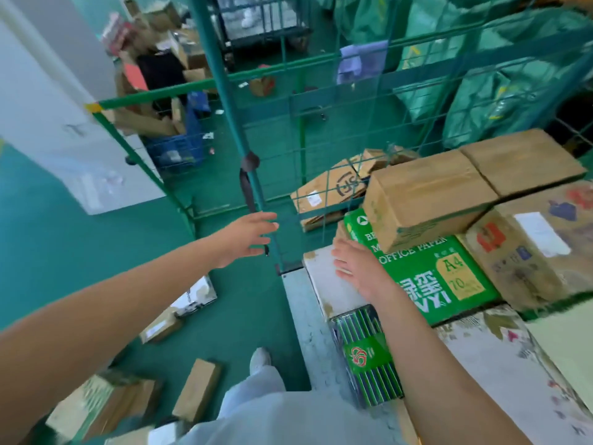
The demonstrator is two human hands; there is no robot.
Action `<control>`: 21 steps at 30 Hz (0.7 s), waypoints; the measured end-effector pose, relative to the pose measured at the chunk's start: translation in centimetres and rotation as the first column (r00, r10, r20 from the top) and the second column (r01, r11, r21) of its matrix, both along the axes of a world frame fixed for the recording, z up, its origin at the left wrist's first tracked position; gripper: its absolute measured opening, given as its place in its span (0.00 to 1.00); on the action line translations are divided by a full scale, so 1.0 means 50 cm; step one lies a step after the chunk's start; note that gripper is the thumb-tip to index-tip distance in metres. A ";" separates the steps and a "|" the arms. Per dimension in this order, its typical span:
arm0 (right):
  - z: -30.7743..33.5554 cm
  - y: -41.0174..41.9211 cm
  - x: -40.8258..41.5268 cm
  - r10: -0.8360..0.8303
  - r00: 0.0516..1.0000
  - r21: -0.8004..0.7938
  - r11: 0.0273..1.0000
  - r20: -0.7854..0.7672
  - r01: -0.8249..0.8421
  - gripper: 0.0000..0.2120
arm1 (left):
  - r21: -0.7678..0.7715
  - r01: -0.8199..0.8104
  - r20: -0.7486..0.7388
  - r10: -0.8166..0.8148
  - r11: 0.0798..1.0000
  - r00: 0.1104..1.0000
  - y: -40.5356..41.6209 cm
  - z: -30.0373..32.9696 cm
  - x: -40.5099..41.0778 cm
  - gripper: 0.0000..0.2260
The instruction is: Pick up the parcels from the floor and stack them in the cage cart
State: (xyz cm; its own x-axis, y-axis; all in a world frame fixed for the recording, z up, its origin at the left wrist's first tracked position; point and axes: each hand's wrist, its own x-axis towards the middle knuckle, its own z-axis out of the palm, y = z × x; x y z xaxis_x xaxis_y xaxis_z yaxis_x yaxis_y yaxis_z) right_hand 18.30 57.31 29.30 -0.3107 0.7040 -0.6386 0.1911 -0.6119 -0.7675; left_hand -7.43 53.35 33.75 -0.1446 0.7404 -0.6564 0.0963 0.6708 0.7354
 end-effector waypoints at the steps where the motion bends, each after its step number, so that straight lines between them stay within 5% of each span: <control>1: 0.001 -0.004 -0.016 0.024 1.000 0.002 1.000 0.009 -0.024 0.12 | -0.004 -0.032 0.002 0.032 0.999 0.999 -0.017 0.000 -0.014 0.15; 6: 0.001 -0.026 -0.114 0.162 0.987 -0.015 0.987 0.021 -0.162 0.19 | -0.030 -0.175 0.001 0.175 0.984 0.985 -0.105 -0.005 -0.090 0.17; 21: 0.028 -0.197 -0.575 0.593 0.800 0.000 0.803 0.092 -0.595 0.10 | -0.005 -0.637 0.024 0.637 0.771 0.771 -0.462 -0.011 -0.433 0.06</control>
